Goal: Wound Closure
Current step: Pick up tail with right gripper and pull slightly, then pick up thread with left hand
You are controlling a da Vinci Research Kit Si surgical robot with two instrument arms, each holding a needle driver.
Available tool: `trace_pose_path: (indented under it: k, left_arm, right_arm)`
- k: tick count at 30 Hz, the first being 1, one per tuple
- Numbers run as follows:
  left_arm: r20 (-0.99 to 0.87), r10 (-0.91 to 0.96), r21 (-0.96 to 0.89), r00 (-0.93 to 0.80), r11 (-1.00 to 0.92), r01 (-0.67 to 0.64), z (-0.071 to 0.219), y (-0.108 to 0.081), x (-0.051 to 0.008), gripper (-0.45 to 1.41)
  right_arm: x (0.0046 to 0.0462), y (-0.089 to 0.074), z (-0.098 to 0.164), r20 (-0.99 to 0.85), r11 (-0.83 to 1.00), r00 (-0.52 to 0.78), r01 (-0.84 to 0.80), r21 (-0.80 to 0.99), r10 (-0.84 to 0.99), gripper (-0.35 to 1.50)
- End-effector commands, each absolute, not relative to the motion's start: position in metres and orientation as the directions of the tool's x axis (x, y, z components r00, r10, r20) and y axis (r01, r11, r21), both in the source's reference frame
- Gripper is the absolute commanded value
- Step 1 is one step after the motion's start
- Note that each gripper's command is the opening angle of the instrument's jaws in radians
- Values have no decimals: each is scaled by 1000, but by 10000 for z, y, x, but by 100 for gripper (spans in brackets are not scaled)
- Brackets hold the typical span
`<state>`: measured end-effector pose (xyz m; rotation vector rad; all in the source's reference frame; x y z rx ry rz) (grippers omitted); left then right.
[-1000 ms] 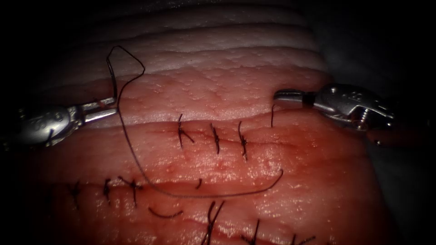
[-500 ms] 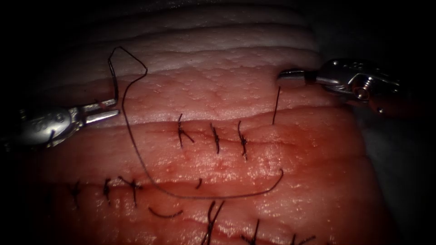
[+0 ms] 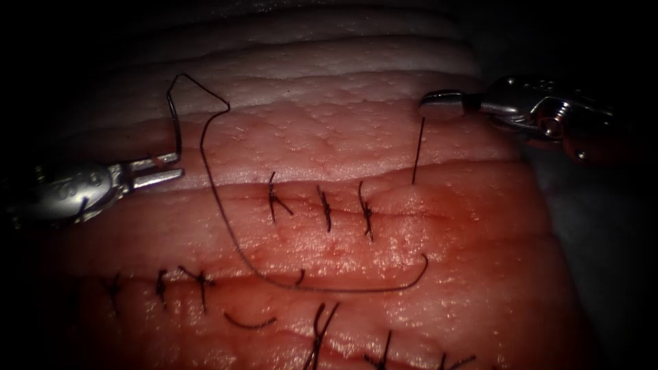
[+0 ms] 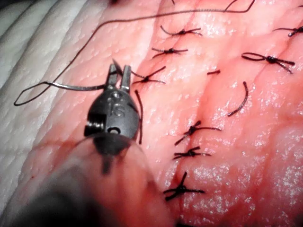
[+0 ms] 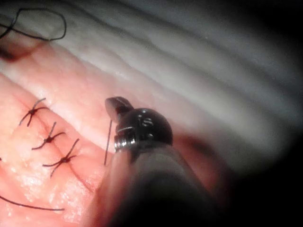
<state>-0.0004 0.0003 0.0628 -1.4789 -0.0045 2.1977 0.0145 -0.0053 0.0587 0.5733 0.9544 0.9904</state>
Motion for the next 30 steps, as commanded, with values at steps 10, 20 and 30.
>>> trace_pose_path:
  k: [10,20,30]
  left_arm:
    - [-858,424,-278,-290,-857,-433,635,2,-11,81]
    - [-846,409,-230,-343,-859,-457,626,-4,19,113]
    - [-894,308,-177,-326,-910,-375,663,37,-7,58]
  right_arm:
    - [152,-54,588,-672,710,239,-328,624,701,109]
    - [135,-60,577,-710,738,220,-312,599,669,118]
    - [75,-84,546,-743,743,160,-340,577,650,116]
